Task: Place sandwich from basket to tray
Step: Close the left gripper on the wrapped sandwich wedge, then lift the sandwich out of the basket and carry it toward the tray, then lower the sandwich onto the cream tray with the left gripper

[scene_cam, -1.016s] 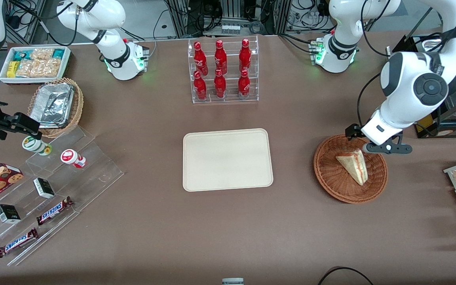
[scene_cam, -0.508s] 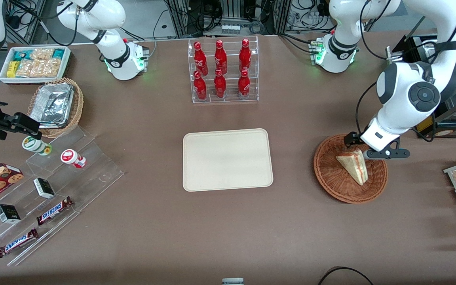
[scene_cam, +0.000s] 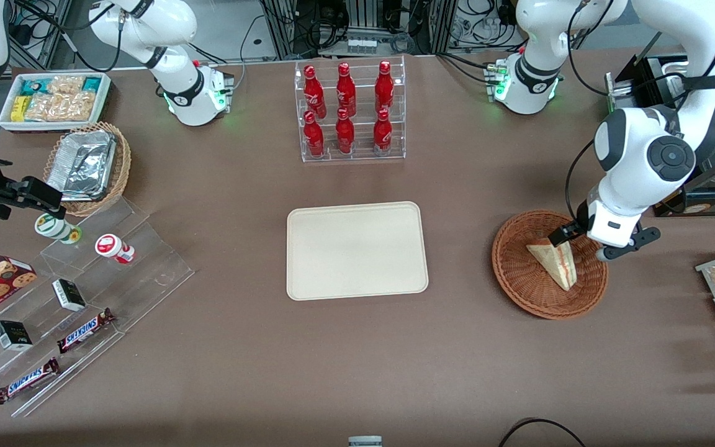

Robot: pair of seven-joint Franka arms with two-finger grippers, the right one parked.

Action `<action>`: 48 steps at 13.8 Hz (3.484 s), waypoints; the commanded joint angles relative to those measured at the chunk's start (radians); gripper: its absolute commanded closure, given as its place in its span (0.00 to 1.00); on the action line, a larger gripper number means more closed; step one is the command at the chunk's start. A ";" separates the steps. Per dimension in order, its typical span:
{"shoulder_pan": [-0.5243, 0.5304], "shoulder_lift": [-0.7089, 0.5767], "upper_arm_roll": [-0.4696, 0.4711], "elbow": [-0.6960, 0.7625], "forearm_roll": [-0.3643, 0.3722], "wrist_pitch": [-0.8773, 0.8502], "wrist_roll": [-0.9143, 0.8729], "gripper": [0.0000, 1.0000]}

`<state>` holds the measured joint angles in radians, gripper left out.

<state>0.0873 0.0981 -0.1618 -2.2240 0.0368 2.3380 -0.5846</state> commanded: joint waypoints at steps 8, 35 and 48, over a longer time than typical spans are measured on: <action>0.009 0.093 -0.010 -0.003 0.011 0.089 -0.075 0.00; -0.332 0.112 -0.042 0.263 0.028 -0.330 -0.087 1.00; -0.688 0.478 -0.041 0.676 -0.023 -0.280 -0.354 1.00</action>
<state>-0.5618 0.5127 -0.2143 -1.6371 0.0029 2.0526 -0.8867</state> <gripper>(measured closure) 0.850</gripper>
